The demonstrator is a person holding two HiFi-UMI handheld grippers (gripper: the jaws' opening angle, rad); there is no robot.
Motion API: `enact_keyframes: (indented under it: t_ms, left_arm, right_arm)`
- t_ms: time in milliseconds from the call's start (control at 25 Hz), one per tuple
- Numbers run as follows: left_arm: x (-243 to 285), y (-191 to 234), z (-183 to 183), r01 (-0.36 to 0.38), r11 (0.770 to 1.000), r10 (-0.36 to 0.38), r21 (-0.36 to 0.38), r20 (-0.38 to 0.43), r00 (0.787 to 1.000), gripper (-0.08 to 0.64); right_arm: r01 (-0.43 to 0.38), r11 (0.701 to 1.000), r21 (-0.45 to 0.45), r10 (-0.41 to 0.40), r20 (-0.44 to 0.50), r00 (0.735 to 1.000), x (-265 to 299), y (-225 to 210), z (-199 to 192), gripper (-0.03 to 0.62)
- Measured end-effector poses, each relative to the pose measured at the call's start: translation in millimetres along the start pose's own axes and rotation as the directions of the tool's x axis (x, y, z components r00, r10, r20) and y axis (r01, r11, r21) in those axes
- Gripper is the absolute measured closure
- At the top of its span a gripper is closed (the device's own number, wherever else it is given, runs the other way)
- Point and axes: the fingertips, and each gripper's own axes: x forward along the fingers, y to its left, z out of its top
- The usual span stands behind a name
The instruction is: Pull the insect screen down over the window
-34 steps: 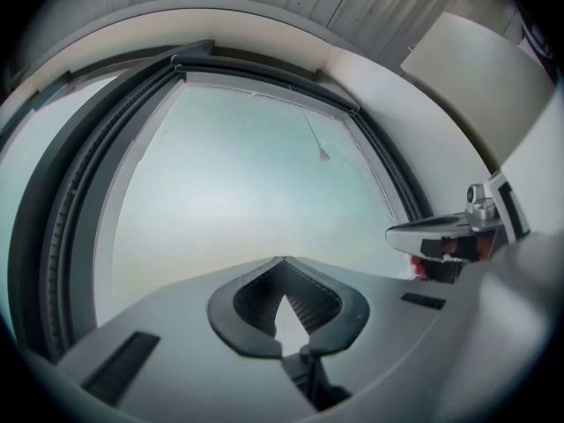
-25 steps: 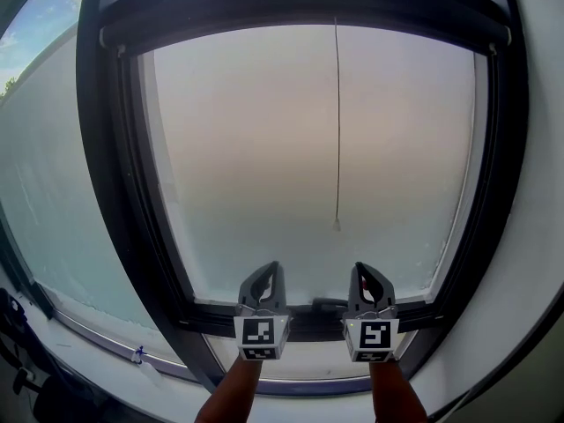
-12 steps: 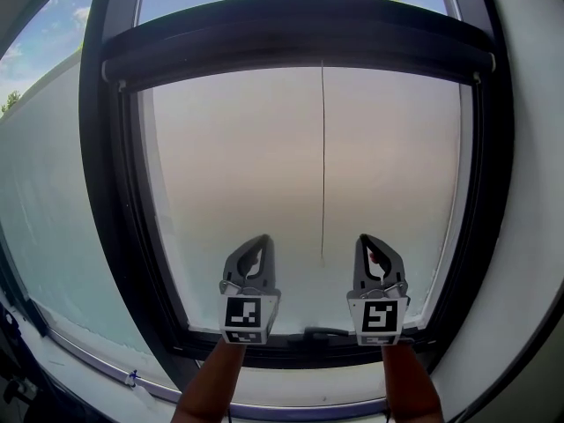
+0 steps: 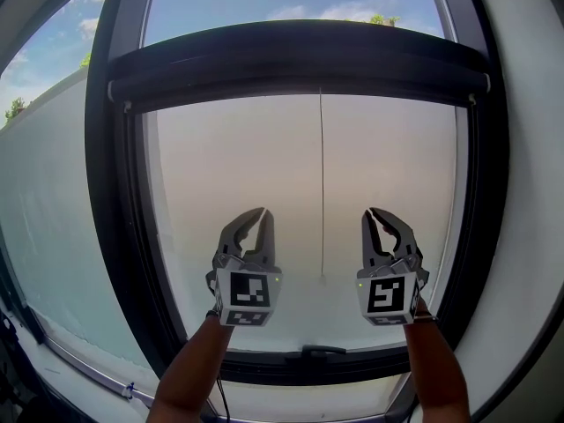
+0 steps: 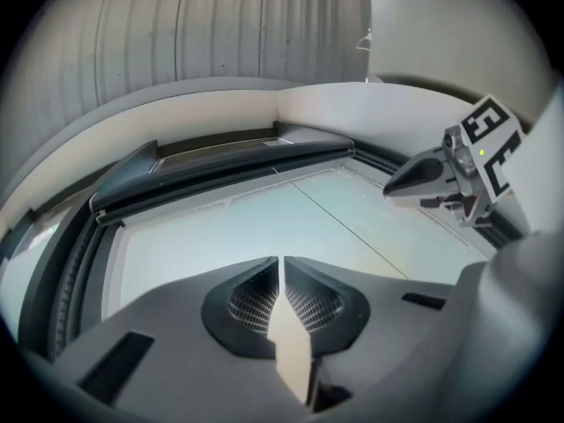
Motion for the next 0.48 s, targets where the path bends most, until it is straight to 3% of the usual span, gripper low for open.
enact_keyframes:
  t_ms: [120, 200, 360, 480]
  left_arm:
    - [15, 5, 15, -0.008, 0.985, 0.008, 0.17, -0.004, 1.0, 0.554]
    - [22, 8, 25, -0.011, 0.955, 0.015, 0.297, -0.01, 1.0, 0.507]
    - [37, 18, 41, -0.008, 0.86, 0.036, 0.51, -0.044, 0.998, 0.409]
    - [49, 27, 49, 0.009, 0.767, 0.054, 0.641, -0.079, 0.995, 0.345]
  right_arm:
    - [-0.003, 0.991, -0.131, 0.006, 0.029, 1.0, 13, -11, 20, 0.567]
    - [-0.004, 0.974, -0.226, 0.013, 0.039, 0.999, 21, -14, 30, 0.525]
    - [-0.013, 0.924, -0.381, 0.027, 0.03, 0.999, 34, -25, 45, 0.475]
    - [-0.05, 0.876, -0.48, 0.046, -0.019, 0.999, 45, -32, 47, 0.42]
